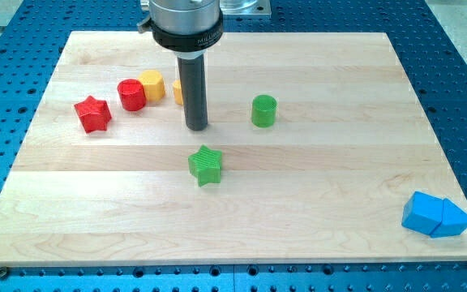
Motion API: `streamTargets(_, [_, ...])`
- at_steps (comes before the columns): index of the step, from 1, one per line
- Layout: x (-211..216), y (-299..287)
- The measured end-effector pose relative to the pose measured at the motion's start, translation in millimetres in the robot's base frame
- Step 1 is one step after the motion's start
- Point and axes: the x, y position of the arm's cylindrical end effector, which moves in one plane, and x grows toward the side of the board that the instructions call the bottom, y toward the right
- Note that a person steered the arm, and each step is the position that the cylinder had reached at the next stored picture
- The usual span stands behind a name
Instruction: Slightly move the heart upwards
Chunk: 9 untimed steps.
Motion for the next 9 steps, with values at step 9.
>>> streamTargets(9, [-29.0, -46.1])
